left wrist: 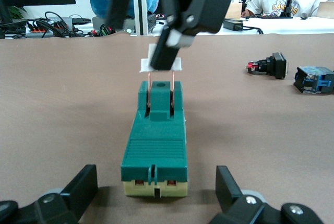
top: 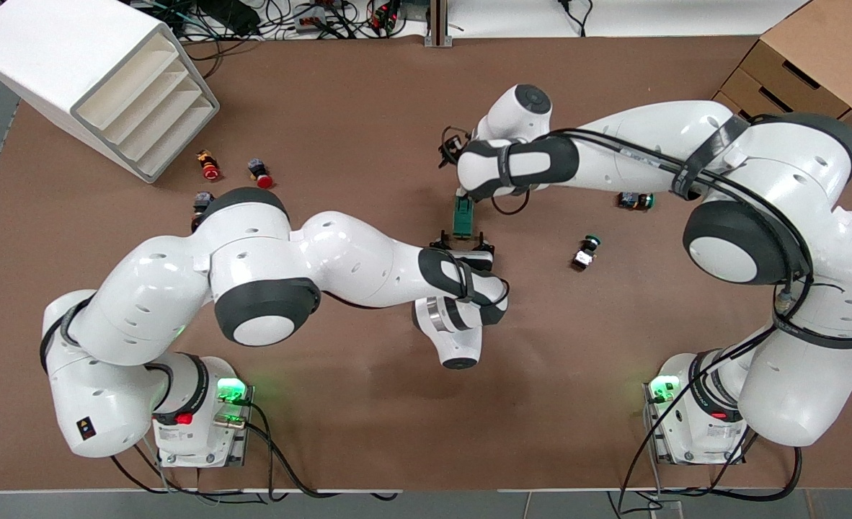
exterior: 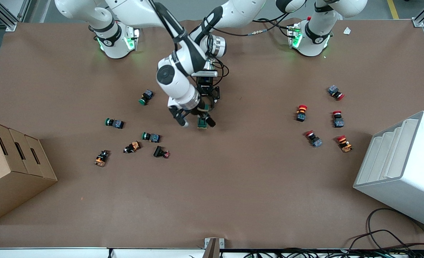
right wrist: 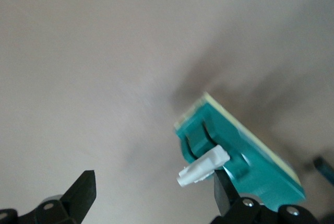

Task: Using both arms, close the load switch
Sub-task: 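Push the white lever over with the right gripper to close it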

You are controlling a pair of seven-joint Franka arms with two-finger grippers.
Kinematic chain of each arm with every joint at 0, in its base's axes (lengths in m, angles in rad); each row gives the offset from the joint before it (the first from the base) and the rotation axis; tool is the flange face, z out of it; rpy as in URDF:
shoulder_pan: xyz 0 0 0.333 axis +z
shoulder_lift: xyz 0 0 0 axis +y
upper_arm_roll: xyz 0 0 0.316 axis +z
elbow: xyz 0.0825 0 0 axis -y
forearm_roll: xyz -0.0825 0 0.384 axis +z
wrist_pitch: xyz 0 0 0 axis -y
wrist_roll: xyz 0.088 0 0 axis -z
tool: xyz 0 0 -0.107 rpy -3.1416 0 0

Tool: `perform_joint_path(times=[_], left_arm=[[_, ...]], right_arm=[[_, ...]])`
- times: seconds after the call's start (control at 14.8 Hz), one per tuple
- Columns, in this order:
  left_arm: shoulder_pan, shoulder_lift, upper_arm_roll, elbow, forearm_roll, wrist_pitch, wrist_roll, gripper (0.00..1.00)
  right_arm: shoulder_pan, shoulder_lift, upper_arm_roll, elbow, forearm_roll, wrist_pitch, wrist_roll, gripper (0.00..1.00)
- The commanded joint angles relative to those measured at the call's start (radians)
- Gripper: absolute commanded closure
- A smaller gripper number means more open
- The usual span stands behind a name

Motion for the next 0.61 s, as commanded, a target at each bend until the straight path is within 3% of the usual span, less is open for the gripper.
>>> perform_joint_path(times=[0.0,0.54], left_arm=[[-0.002,0.049,0.007,0.001,-0.003,0.011,-0.034,0.0],[-0.001,0.049,0.007,0.001,-0.003,0.01,-0.034,0.0]], right_arm=[[-0.022,0.025,0.004,0.028,-0.001,0.015,-0.032,0.0],[-0.011,0.058,0.006,0.062,0.0,0.015,-0.04,0.0]])
